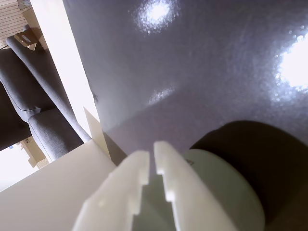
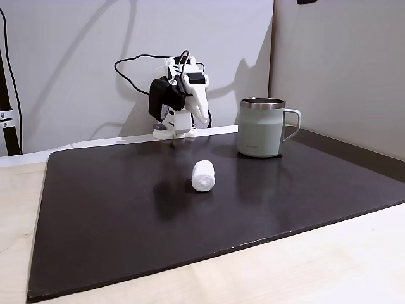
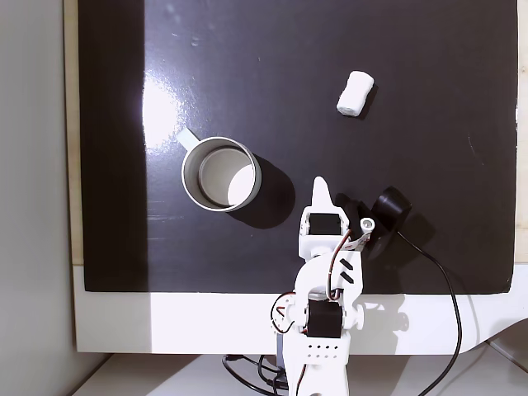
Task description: Grasp a gauze and put it in the cup.
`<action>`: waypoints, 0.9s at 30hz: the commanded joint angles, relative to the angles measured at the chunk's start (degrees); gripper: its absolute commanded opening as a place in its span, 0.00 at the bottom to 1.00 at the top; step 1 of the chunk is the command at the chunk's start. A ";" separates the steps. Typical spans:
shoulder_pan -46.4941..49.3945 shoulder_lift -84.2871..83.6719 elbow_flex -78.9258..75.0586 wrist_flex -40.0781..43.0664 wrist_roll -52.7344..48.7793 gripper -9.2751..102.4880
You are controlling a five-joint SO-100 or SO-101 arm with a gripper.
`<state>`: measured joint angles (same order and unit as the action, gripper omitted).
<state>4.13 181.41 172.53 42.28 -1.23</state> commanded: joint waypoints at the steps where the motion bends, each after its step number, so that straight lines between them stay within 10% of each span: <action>1: 0.09 0.70 -0.44 0.26 0.88 0.08; 27: 3.43 -1.41 -9.93 11.25 -6.50 0.08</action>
<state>6.06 181.14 170.07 50.62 -5.19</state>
